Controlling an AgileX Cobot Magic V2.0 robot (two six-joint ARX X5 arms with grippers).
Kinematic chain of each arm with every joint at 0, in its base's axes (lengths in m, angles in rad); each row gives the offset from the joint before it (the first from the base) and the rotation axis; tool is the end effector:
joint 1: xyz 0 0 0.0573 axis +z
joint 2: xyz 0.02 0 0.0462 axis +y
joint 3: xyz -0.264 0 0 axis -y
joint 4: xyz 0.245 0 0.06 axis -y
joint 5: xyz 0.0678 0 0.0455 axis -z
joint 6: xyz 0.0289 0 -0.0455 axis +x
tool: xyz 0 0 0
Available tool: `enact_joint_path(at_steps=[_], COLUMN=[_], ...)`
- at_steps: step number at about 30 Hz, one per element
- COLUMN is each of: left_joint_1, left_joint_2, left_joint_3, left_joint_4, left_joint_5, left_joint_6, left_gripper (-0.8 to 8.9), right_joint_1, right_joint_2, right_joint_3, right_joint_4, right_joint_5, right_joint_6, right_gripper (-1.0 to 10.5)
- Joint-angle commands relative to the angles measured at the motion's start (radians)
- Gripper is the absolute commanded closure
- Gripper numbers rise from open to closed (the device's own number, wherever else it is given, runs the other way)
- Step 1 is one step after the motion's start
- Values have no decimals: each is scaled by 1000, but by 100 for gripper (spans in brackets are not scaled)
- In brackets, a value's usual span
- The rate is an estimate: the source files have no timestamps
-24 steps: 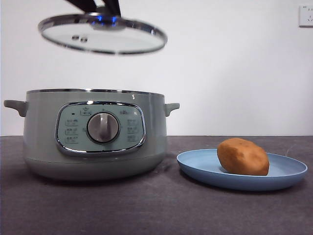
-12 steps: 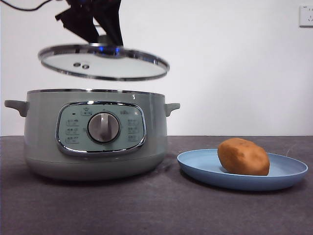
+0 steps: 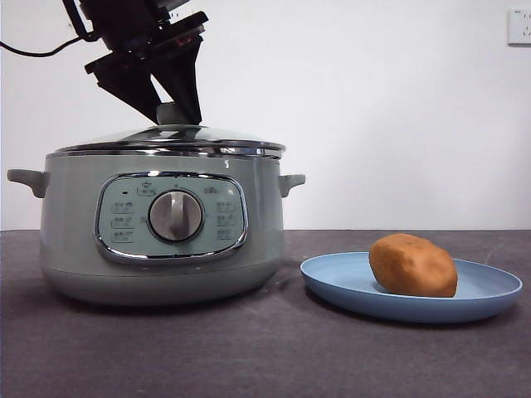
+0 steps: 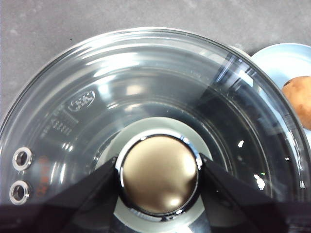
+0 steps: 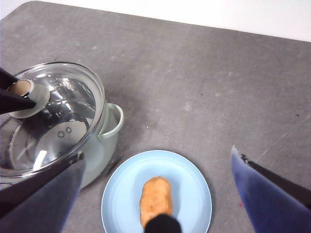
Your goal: Take the potato out from the steamer,put the potato on the plate,close the lid
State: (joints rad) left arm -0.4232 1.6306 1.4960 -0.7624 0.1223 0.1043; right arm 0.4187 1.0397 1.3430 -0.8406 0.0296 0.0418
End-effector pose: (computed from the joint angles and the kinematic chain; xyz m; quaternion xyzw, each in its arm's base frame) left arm 0.3148 -0.1456 0.3182 0.1101 0.4155 -0.2648 0.8632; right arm 0.1696 0.0745 0.4121 -0.0392 0.2626 0.1809 0.9470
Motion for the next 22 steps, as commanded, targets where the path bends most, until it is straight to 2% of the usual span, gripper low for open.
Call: enact_joint_path(at_steps=[1,5,12,13,14,16,17,22], left_joint_1=[11,15,26,26,26,26,26,26], left_joint_2=[-7,-7,-7,-7,-7,-7,-7,-7], left_joint_3=[-16,-16,-16,-16,-16,-16,-16,7], left_joint_4=[-33,-77,-52,-45,-35,-16,-10,-17], left_joint_5=[-17,-77,-40,-40,-42,-42,-42,-42], left_joint_6=[-3,4,-5,-12,-26,-34,-34,-34], left_gripper=[822,822,805,774,689,459,385,365], right_joint_1=[-1,-1,-1,-1,-1,-1,-1,-1], right_joint_2=[1,1,1,1,1,1,1,1], right_joint_3=[2,2,2,2,2,2,2,2], right_joint_4=[9,23,36,36,36,36,36,37], right_joint_5=[4,3,3,3,3,3,3,2], right_joint_6=[11,11,10,10,10,11,11,11], right_gripper=[446,446,447,446,446,446,447,447])
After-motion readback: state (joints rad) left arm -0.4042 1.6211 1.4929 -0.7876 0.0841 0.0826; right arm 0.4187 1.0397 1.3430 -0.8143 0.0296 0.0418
